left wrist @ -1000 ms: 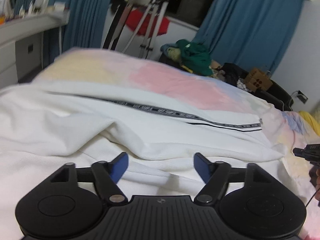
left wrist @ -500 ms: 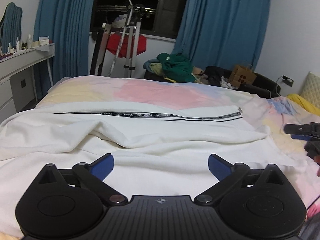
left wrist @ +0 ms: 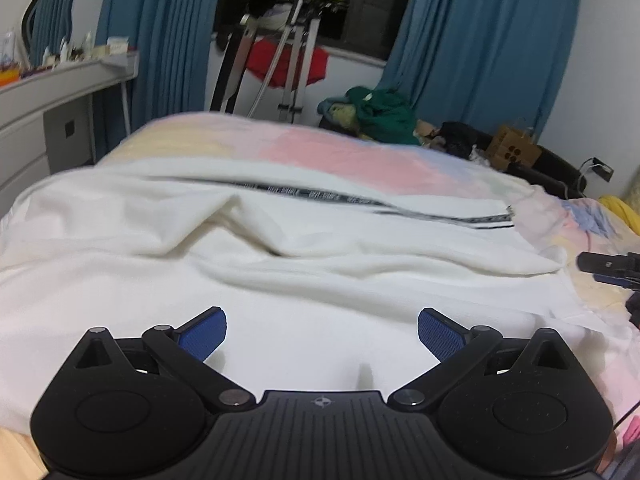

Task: Fold clothes
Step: 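Open both grippers and release the folded white pants on the bed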

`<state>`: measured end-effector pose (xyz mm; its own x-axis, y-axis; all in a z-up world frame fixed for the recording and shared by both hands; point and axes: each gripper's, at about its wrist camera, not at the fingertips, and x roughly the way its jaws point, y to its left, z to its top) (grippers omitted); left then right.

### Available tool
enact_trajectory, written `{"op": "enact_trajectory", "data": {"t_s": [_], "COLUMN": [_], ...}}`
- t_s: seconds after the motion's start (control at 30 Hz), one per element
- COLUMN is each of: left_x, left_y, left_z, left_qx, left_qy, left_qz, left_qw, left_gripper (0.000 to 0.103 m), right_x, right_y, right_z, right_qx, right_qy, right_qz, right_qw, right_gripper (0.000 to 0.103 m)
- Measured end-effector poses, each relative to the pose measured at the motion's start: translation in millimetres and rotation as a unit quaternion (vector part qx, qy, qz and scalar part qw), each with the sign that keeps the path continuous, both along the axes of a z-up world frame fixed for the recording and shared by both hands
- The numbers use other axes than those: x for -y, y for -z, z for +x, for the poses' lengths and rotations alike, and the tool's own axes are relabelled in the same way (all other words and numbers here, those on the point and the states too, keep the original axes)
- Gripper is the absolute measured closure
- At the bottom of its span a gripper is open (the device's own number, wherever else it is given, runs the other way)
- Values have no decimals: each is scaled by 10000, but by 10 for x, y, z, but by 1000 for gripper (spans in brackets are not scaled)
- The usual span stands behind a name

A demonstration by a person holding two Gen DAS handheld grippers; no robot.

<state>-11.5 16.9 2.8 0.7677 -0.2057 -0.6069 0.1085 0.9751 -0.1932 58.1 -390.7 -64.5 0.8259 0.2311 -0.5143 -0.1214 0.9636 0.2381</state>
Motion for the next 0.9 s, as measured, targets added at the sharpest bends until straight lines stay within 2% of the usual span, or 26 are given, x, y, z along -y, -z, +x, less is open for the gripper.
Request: {"op": "enact_trajectory", "data": {"t_s": [0.1, 0.23, 0.33, 0.4, 0.5, 0.6, 0.63, 0.67, 0.73, 0.8, 0.9], "left_x": [-117, -352, -584, -793, -1187, -1630, -1779, -1905, -2123, -2307, -2549], "left_y": [54, 25, -31, -43, -25, 32, 50, 49, 18, -17, 42], "left_z": [56, 52, 58, 89, 91, 21, -21, -61, -140, -242, -401], "left_qx": [-211, -350, -506, -747, -1210, -1780, -1913, -1988, -2051, -1946, -1797], "left_qy": [-292, -833, -1243, -1576, -2204, -2860, -3049, -3211, -3495, -3832, -4299], "left_qz": [-77, -365, -682, -970, -1473, -2022, -2231, -2341, -2415, -2438, -2725], "left_qw": [9993, 9952, 9886, 9799, 9566, 9196, 9059, 8958, 8817, 8694, 8418], "left_gripper": [0, 0, 0, 0, 1, 3, 3, 3, 3, 3, 3], "right_x": [1, 31, 57, 77, 113, 182, 205, 239, 293, 328, 389], "right_y": [19, 48, 63, 77, 99, 129, 138, 145, 148, 138, 134], "right_z": [-3, 20, 28, 31, 45, 61, 64, 69, 67, 58, 41], "right_qx": [-12, -76, -139, -168, -244, -369, -413, -457, -493, -492, -496], "right_qy": [17, 112, 206, 268, 390, 533, 563, 563, 553, 591, 751], "right_qz": [13, 57, 78, 76, 65, 166, 263, 428, 758, 890, 952], "right_qw": [10000, 9999, 9997, 9995, 9989, 9978, 9972, 9965, 9944, 9931, 9914], "right_gripper": [15, 15, 15, 15, 15, 15, 15, 15, 15, 15, 15]}}
